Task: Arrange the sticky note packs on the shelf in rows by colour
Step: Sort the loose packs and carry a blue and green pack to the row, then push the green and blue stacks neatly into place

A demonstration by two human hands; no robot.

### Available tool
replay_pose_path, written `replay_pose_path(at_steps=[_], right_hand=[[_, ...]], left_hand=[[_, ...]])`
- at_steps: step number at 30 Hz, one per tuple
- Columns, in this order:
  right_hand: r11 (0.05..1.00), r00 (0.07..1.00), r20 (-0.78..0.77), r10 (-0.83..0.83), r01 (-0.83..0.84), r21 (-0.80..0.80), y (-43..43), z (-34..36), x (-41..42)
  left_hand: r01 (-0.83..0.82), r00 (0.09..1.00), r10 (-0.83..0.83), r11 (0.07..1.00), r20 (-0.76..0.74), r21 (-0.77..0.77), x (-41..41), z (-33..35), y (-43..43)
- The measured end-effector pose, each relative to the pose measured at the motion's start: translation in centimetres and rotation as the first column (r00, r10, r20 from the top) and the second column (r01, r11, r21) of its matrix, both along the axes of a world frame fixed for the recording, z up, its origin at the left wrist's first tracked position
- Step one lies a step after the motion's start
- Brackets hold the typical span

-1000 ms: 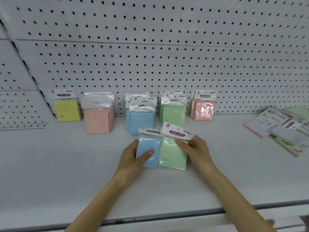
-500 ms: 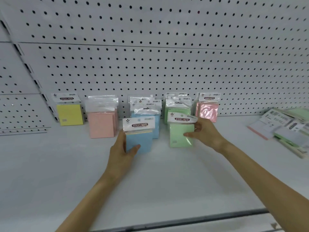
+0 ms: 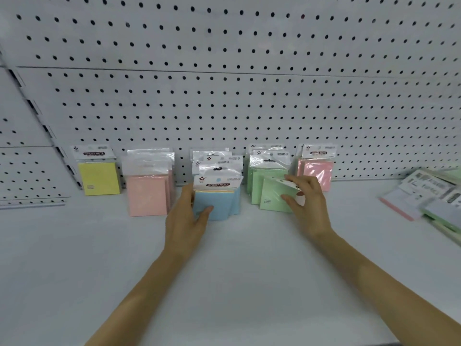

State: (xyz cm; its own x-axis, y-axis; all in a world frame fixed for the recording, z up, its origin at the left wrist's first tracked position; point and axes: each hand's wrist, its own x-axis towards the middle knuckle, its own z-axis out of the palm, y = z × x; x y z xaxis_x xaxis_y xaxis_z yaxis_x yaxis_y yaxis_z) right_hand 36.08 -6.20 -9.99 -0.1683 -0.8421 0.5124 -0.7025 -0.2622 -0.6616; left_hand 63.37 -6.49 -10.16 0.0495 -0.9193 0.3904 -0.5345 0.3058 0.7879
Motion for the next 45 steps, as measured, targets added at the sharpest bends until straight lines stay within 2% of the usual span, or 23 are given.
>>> replay_pose_path(at_steps=[4, 10, 18, 23, 26, 29, 31, 34, 37, 39, 45], right_hand=[[1.0, 0.997, 0.081, -0.013, 0.012, 0.007, -0.5, 0.0, 0.3], [0.998, 0.976, 0.217, 0.003, -0.018, 0.066, -0.9, -0.3, 0.3], [0.994, 0.978, 0.209, -0.007, -0.017, 0.111, -1.3, -0.7, 0.1], [0.993, 0.98, 0.196, -0.027, 0.004, 0.121, -1.3, -0.9, 0.1], [0.994, 0.984, 0.172, -0.034, 0.015, 0.108, -1.3, -0.9, -0.1], [0.994, 0.989, 0.121, -0.09, 0.082, 0.071, -0.3, -0.5, -0.2], [0.991, 0.989, 0.068, -0.13, 0.127, 0.043, 1.0, 0.2, -0.9], [0.989, 0.98, -0.138, -0.141, 0.145, 0.017, 3.4, 1.6, -3.8], [0.989, 0.917, -0.377, -0.126, 0.147, 0.029, 5.6, 3.1, -8.8], [0.98, 0.867, -0.483, -0.119, 0.181, 0.083, 6.7, 3.8, -12.9], [0.929, 0.802, -0.582, -0.134, 0.305, 0.208, 11.3, 4.2, -26.9]], left_hand=[[-0.039, 0.999, 0.039, 0.999, -0.027, -0.006, -0.3, -0.1, -1.2], [-0.115, 0.993, 0.115, 0.993, 0.014, -0.013, -0.2, -0.7, -1.5], [-0.037, 0.992, 0.039, 0.999, -0.117, 0.015, -0.1, -0.7, -1.8], [-0.051, 0.996, 0.051, 0.999, -0.074, -0.007, -0.3, -0.7, -1.5], [-0.098, 0.995, 0.1, 0.994, 0.026, -0.054, -0.4, -0.5, -1.4], [-0.135, 0.982, 0.155, 0.976, 0.111, -0.17, -0.2, 0.3, -0.8], [-0.095, 0.978, 0.141, 0.957, 0.151, -0.274, -0.3, 1.6, -0.3], [0.028, 0.957, 0.088, 0.92, 0.276, -0.39, -2.0, 4.4, -0.2], [0.16, 0.944, -0.038, 0.921, 0.328, -0.355, -6.4, 7.2, -0.1], [0.259, 0.917, -0.132, 0.914, 0.376, -0.313, -10.3, 8.1, 0.3], [0.415, 0.807, -0.272, 0.893, 0.525, -0.176, -23.7, 6.7, 3.4]])
